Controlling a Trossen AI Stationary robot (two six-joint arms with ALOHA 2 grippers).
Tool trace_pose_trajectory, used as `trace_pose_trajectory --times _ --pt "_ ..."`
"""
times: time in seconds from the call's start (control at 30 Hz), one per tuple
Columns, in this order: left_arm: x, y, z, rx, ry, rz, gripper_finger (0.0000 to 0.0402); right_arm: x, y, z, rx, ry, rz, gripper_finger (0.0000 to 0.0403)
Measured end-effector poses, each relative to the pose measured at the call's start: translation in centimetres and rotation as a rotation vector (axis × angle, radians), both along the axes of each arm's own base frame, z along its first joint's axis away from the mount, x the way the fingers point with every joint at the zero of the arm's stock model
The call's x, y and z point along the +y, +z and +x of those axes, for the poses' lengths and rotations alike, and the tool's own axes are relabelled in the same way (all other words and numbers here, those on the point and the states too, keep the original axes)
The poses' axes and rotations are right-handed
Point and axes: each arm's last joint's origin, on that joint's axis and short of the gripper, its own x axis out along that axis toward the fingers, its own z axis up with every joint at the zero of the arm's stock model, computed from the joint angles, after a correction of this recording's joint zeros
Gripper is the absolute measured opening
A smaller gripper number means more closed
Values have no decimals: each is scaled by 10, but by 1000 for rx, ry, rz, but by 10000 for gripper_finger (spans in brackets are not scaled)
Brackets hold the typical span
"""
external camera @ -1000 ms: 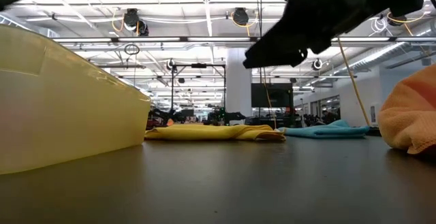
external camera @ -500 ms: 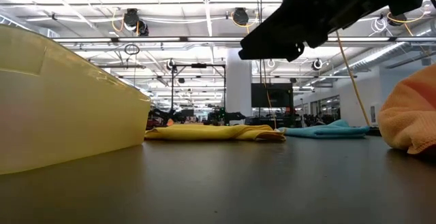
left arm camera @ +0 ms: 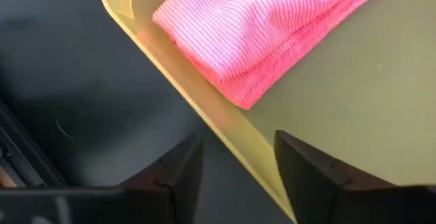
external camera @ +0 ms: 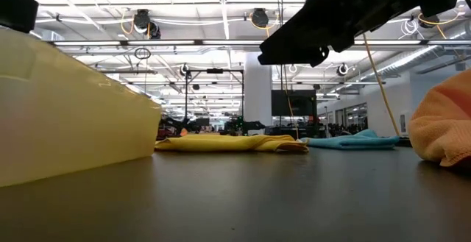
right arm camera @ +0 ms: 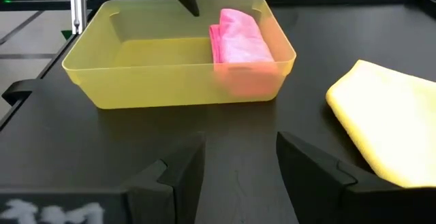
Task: Fold microfiber towels
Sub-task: Adjust the yellow bin on the table
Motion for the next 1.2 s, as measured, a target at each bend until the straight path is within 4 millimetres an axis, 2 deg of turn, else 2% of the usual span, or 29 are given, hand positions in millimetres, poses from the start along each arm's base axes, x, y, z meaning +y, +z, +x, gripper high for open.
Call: trace_pose_trajectory --times 0.27,0.3,0.63,0.77,0.93,1.2 --pt "14 1 1 65 28 71 22 0 0 0 0 0 0 173" --pt "16 2 1 77 38 83 12 0 0 0 0 0 0 173" --pt "42 10 -9 220 235 272 8 0 -2 -1 17 0 -5 173" --pt "57 4 -14 230 315 288 7 0 -2 -1 25 -1 -7 173" --pt "77 -7 -29 232 416 271 11 -1 -3 -1 31 -3 -2 173" --pt "80 2 -33 197 440 237 43 -1 -5 -3 51 -2 -9 173"
